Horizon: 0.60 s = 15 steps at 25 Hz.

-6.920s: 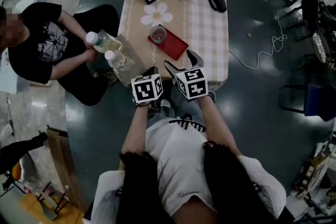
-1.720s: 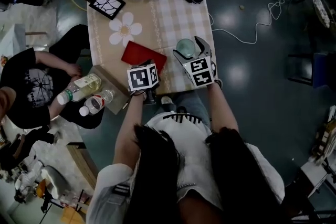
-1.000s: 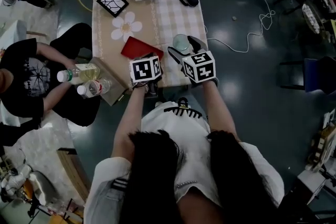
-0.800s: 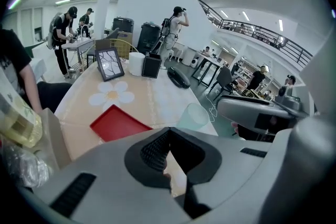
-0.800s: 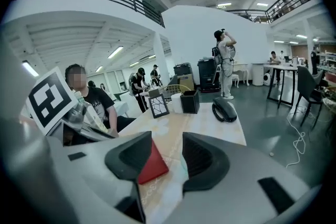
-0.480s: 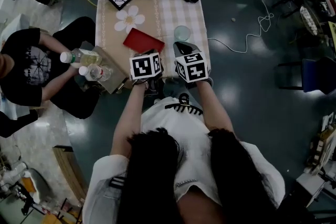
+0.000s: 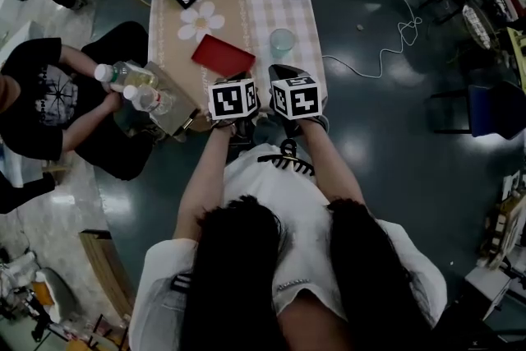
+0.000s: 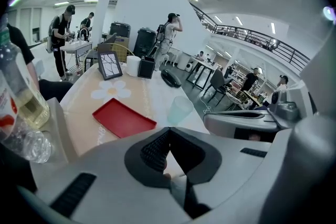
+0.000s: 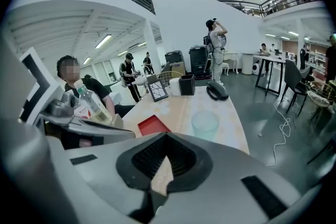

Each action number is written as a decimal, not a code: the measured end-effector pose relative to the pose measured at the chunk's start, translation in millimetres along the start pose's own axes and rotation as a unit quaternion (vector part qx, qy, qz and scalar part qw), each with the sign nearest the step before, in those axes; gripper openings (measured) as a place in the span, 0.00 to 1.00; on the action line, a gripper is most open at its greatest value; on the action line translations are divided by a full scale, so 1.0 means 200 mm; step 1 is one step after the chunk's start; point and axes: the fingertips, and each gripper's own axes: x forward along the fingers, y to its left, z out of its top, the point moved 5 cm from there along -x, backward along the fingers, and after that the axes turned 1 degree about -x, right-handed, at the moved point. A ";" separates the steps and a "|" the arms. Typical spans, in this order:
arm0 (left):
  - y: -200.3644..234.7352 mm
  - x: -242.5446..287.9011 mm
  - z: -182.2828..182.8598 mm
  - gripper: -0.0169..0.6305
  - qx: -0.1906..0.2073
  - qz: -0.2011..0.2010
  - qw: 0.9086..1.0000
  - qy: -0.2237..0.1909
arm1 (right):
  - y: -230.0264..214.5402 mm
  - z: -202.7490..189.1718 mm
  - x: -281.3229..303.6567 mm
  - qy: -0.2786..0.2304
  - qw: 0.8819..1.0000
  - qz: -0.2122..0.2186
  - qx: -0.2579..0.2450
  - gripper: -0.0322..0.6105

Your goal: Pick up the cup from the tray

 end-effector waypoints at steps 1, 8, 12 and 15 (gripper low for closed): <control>0.00 -0.01 0.00 0.03 0.000 -0.001 1.000 -0.002 | 0.01 0.00 0.00 -0.001 1.000 0.000 0.000 0.06; -0.01 -0.08 0.01 0.03 0.010 -0.009 0.999 -0.045 | 0.03 0.01 -0.03 -0.011 1.000 -0.003 0.002 0.06; 0.02 -0.08 0.00 0.03 -0.001 -0.012 0.999 -0.043 | 0.05 0.00 -0.01 -0.008 1.000 -0.002 -0.006 0.06; 0.03 -0.09 -0.01 0.03 -0.005 -0.013 0.999 -0.044 | 0.07 -0.01 -0.01 -0.003 1.000 -0.004 -0.018 0.06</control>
